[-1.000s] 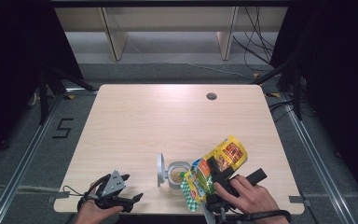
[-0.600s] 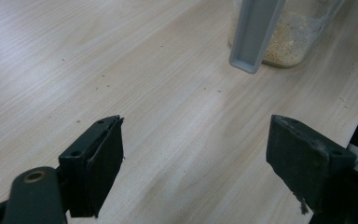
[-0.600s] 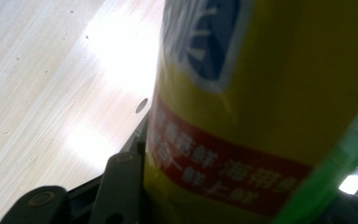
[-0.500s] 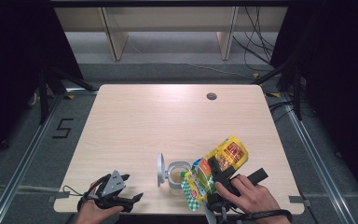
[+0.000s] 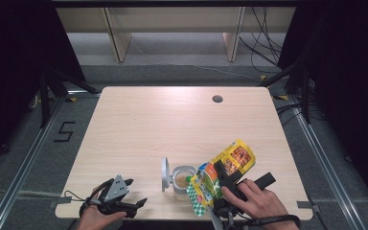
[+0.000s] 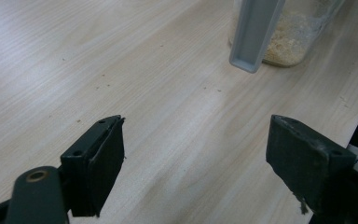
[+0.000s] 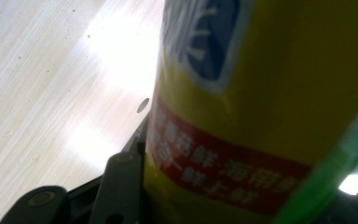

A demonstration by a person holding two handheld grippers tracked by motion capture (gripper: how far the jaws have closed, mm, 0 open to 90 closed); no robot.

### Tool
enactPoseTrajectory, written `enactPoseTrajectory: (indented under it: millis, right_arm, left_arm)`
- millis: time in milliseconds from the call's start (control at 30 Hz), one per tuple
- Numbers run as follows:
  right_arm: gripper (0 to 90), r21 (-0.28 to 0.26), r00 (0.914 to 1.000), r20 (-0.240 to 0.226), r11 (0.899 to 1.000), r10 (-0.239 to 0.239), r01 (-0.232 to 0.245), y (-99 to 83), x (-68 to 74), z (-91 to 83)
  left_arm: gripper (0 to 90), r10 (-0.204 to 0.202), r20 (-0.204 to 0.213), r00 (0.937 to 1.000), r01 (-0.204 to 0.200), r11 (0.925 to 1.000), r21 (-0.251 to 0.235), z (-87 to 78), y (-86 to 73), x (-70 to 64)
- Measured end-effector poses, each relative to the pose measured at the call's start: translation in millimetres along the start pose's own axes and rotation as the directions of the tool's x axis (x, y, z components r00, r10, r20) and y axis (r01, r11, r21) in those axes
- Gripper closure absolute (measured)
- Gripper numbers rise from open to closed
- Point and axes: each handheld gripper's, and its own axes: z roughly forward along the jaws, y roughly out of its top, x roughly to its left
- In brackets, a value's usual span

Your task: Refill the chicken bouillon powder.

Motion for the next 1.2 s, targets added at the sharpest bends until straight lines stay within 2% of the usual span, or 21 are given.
enactPoseTrajectory:
  millis: [33,67,200,233,267,300,467,533,633,667,700,733,767,867,933,967,1000,1033,1133,1167,1200]
  right_arm:
    - [60.4,0.0,0.9999,-0.011,1.0,-0.008,0.008,0.0,-0.4,0.5]
    - [60.4,0.008,0.9999,0.002,1.0,-0.013,0.013,0.3,0.3,0.4]
    - [60.4,0.009,0.9999,-0.009,1.0,-0.011,0.011,0.0,0.2,0.7]
    - [60.5,0.011,0.9998,-0.013,1.0,-0.013,0.013,0.8,0.2,0.9]
    - [60.6,0.006,0.9992,-0.005,0.999,-0.039,0.039,1.2,-0.7,1.3]
    - [60.6,0.007,0.9999,0.002,1.0,-0.016,0.015,2.4,0.5,0.9]
    - [60.7,0.0,0.9998,-0.005,1.0,-0.017,0.017,2.0,-0.4,0.5]
    - [60.7,0.009,0.9998,0.012,1.0,-0.014,0.014,1.2,-0.7,-0.1]
    - [60.7,0.004,0.9999,-0.005,1.0,-0.01,0.01,0.2,-0.4,-0.8]
    - [60.7,-0.004,0.9996,-0.004,1.0,-0.027,0.027,-0.9,-1.3,0.0]
    - [60.7,0.008,0.9999,0.006,1.0,-0.012,0.012,-0.5,0.5,0.1]
    - [60.7,0.004,0.9992,-0.005,0.999,-0.039,0.039,-1.2,-0.7,0.8]
    - [60.7,0.007,0.9992,-0.011,0.999,-0.039,0.039,-1.3,-0.7,0.7]
    - [60.7,0.021,0.9999,0.005,1.0,0.016,-0.016,-1.2,2.9,-0.3]
    - [60.7,0.005,0.9995,0.006,1.0,-0.031,0.031,-0.7,-0.8,0.1]
    - [60.7,0.013,1.0,0.002,1.0,0.01,-0.01,-1.4,2.5,-0.2]
    - [60.7,0.017,0.9998,0.0,1.0,0.017,-0.017,-1.6,3.3,0.1]
    - [60.7,0.011,0.9999,-0.012,1.0,-0.01,0.01,-1.2,1.2,0.9]
    - [60.7,0.009,0.9999,-0.012,1.0,-0.011,0.011,-1.5,1.1,0.6]
    - [60.7,0.004,0.9993,-0.008,0.999,-0.036,0.036,-1.7,-0.3,1.6]
    - [60.7,0.016,0.9999,0.0,1.0,-0.014,0.014,-0.4,2.1,1.1]
  left_arm:
    - [18.9,-0.004,-0.005,1.0,0.004,0.9999,-0.012,1.2,-0.6,0.2]
    - [18.9,-0.002,-0.008,1.0,0.002,1.0,-0.008,1.1,-0.7,0.4]
    - [18.9,-0.012,-0.006,0.9999,0.012,0.9998,-0.016,1.6,-0.7,-0.4]
    - [18.9,-0.01,-0.008,0.9999,0.01,0.9999,-0.004,0.7,-0.3,-0.5]
    - [19.0,-0.017,0.0,0.9999,0.017,0.9996,-0.022,1.6,-0.6,-1.1]
    - [18.9,-0.014,-0.001,0.9999,0.014,0.9999,-0.01,0.6,-0.2,-1.0]
    - [18.9,-0.014,-0.003,0.9999,0.014,0.9997,-0.02,1.3,-0.5,-0.8]
    - [18.9,-0.009,-0.009,0.9999,0.009,0.9999,-0.011,1.4,-0.8,-0.5]
    - [18.9,-0.012,-0.002,0.9999,0.012,0.9999,-0.011,0.5,-0.1,-1.0]
    - [18.9,-0.015,-0.002,0.9999,0.015,0.9998,-0.015,0.4,-0.3,-1.1]
    - [18.9,-0.004,-0.006,1.0,0.003,1.0,-0.008,0.2,-0.7,-0.1]
    - [18.9,-0.018,-0.003,0.9998,0.018,0.9996,-0.021,1.4,-0.9,-0.9]
    - [18.9,-0.016,-0.005,0.9999,0.016,0.9997,-0.02,1.0,-0.7,-1.1]
    - [18.9,-0.013,-0.004,0.9999,0.013,0.9998,-0.017,1.4,-0.8,-0.6]
    - [18.9,-0.015,-0.002,0.9999,0.015,0.9996,-0.022,1.2,-0.7,-1.0]
    - [18.9,-0.005,-0.002,1.0,0.005,1.0,-0.008,-0.3,-0.3,-0.4]
    - [18.9,-0.005,-0.01,0.9999,0.005,1.0,-0.006,0.0,-0.4,0.1]
    - [18.9,-0.015,-0.006,0.9999,0.015,0.9997,-0.02,1.1,-0.8,-0.8]
    - [18.9,-0.014,-0.001,0.9999,0.014,0.9998,-0.015,0.4,-0.3,-1.1]
    - [18.9,-0.016,-0.003,0.9999,0.016,0.9998,-0.015,0.6,-0.4,-1.0]
    - [19.0,-0.017,-0.002,0.9998,0.017,0.9996,-0.021,1.5,-0.8,-0.9]
